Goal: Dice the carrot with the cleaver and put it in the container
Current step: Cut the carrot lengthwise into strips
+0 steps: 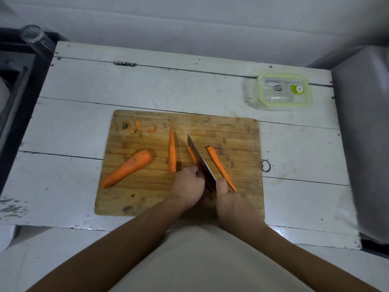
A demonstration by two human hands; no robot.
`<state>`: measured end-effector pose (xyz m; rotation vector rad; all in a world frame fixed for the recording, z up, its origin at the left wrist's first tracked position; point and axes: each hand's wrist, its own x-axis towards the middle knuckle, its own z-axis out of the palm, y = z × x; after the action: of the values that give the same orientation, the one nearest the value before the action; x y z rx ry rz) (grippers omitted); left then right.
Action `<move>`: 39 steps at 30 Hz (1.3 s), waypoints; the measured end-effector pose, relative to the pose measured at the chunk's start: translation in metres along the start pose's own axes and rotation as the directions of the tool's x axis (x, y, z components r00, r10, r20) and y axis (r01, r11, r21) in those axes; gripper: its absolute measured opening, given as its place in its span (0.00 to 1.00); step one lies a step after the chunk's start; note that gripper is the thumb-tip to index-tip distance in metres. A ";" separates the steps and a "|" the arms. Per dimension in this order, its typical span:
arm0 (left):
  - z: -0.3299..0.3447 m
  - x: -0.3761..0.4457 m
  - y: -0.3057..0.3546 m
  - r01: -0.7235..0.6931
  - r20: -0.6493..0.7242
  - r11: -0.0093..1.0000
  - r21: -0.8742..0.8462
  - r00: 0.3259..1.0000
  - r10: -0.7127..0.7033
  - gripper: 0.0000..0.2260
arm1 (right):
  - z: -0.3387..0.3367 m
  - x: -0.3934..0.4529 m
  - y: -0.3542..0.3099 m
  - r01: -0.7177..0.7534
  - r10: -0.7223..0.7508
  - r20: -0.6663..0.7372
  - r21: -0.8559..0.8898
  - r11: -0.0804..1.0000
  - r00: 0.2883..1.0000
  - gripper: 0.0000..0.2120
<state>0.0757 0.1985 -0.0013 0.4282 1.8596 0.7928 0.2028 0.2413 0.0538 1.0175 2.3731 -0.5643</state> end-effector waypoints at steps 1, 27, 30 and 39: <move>0.000 -0.001 0.001 0.000 0.004 1.000 -0.007 1.000 0.000 0.12 | 0.000 0.000 0.000 -0.004 0.004 0.002 0.000 1.000 1.000 0.24; 0.006 0.004 0.005 0.118 0.011 0.992 -0.036 0.993 -0.118 0.11 | 0.008 0.016 0.017 -0.061 0.115 -0.149 0.325 0.944 0.982 0.20; 0.006 0.005 0.002 0.124 0.002 0.992 -0.013 0.992 -0.124 0.11 | 0.007 0.018 0.020 -0.063 0.118 -0.155 0.319 0.945 0.981 0.22; 0.000 0.004 0.004 0.112 0.001 0.993 0.035 0.994 -0.112 0.12 | 0.013 0.015 0.008 -0.012 0.066 -0.185 0.278 0.961 0.980 0.18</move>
<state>0.0739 0.2039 -0.0008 0.3435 1.8802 0.6845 0.2034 0.2474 0.0339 1.2901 2.4821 -0.8332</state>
